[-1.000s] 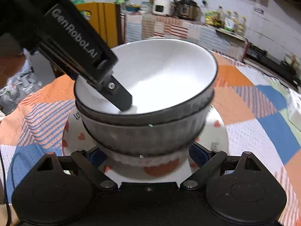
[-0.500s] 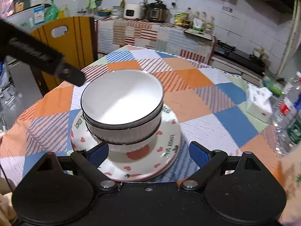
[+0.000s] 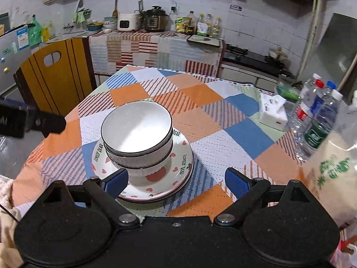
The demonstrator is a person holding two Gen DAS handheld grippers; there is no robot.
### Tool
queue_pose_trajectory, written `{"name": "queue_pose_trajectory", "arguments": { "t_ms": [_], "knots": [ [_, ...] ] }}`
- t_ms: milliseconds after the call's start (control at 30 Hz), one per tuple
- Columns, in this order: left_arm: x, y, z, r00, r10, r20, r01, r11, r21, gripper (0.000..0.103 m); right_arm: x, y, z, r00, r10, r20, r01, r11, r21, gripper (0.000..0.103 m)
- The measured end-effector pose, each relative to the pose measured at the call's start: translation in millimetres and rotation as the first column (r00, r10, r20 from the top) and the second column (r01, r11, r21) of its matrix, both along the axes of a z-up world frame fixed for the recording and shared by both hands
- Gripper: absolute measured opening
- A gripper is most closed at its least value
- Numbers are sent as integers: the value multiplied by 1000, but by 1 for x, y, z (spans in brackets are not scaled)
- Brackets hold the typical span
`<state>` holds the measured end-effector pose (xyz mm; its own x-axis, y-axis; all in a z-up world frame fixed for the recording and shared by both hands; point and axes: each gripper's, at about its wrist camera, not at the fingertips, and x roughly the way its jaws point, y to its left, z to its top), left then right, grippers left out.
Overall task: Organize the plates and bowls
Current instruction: 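Open the right tool and withdraw both tools from the stack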
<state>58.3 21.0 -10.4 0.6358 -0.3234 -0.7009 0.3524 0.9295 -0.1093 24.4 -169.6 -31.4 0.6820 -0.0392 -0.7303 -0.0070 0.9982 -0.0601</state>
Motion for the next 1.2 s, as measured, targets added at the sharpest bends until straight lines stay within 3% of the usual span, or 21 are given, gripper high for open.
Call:
{"name": "queue_pose_trajectory", "arguments": {
  "t_ms": [200,433,600,1200],
  "knots": [
    [-16,6,-6,999,29,38,-29,1000,5,93,-16,5,8,998,-64,9,64,998,-23,96],
    [-23,14,-18,997,65,46,-66,998,14,94,-26,-1,2,988,-153,19,152,988,36,96],
    [-22,16,-24,990,133,54,-136,990,43,94,-28,4,-4,992,-130,9,130,991,-22,96],
    [-32,11,-32,986,124,107,-130,990,47,94,-37,10,-7,989,-145,10,145,989,-11,96]
  ]
}}
